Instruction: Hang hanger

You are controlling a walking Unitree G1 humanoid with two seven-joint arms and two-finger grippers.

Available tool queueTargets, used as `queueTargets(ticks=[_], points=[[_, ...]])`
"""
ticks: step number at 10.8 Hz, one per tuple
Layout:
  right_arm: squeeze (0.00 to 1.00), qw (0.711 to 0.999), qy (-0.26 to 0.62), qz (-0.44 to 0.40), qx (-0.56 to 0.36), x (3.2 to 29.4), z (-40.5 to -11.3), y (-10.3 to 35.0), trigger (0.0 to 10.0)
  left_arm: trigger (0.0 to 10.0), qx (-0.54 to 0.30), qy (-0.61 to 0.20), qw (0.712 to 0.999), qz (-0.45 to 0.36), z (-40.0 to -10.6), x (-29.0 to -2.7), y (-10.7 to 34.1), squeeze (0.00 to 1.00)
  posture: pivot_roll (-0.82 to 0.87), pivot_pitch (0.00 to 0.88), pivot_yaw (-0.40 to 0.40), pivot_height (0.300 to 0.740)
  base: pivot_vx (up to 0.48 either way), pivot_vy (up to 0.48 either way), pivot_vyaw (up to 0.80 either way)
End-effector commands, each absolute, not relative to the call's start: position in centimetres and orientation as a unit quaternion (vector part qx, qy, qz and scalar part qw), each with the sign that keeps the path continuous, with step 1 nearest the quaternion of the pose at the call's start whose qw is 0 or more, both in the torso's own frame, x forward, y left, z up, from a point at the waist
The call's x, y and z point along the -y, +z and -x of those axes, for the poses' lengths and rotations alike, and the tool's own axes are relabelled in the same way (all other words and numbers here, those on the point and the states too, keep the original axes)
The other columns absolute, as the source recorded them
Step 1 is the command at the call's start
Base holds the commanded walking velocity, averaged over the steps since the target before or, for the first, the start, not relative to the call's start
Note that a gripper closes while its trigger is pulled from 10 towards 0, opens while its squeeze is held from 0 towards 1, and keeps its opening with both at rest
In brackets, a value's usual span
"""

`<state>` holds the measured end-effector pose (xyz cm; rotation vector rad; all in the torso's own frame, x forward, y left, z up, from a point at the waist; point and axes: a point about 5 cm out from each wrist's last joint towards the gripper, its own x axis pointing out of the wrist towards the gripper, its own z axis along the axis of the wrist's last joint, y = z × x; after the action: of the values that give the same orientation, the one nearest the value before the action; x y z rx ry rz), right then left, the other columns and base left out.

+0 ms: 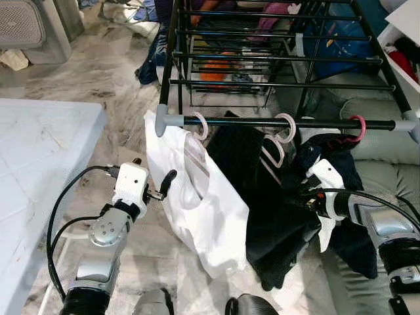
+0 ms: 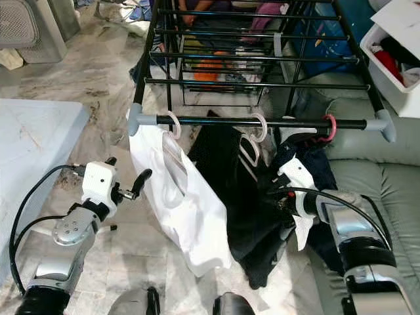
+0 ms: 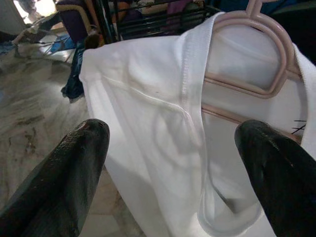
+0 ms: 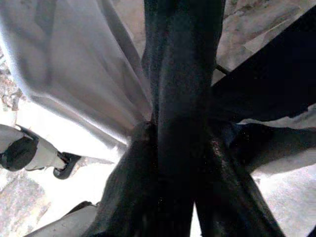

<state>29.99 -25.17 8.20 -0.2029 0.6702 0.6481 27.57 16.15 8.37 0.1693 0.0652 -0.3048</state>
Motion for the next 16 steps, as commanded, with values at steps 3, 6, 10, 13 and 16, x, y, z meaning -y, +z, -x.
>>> queueTargets(ticks=[3, 6, 10, 13, 16], points=[[0.00, 0.893, 0.306, 0.097, -0.315, 24.7, -30.0, 8.1, 0.0, 10.0, -0.043, -0.158, 0.982, -0.089, -27.5, -16.0, 8.0, 0.00, -0.07, 0.085, -0.020, 0.740, 0.000, 0.000, 0.00], [0.00, 0.912, 0.302, 0.097, -0.260, 23.2, -30.4, 8.3, 0.0, 10.0, -0.047, -0.154, 0.983, -0.087, -27.4, -16.1, 7.9, 0.00, -0.06, 0.092, -0.023, 0.740, 0.000, 0.000, 0.00], [0.00, 0.983, 0.154, 0.018, -0.095, 20.2, -30.9, 10.0, 4.4, 10.0, -0.053, -0.140, 0.986, -0.078, -27.2, -16.3, 7.7, 0.00, -0.06, 0.109, -0.032, 0.740, 0.000, 0.000, 0.00], [0.00, 0.997, 0.056, 0.010, -0.053, 18.0, -29.3, 9.3, 10.0, 10.0, -0.059, -0.133, 0.987, -0.064, -27.2, -16.5, 7.4, 0.00, -0.03, 0.106, -0.039, 0.740, 0.000, 0.000, 0.00], [0.00, 0.998, -0.035, 0.048, 0.026, 18.1, -28.7, 11.3, 10.0, 10.0, -0.051, -0.128, 0.988, -0.066, -27.4, -16.5, 7.5, 0.00, -0.04, 0.095, -0.030, 0.740, 0.000, 0.000, 0.00]])
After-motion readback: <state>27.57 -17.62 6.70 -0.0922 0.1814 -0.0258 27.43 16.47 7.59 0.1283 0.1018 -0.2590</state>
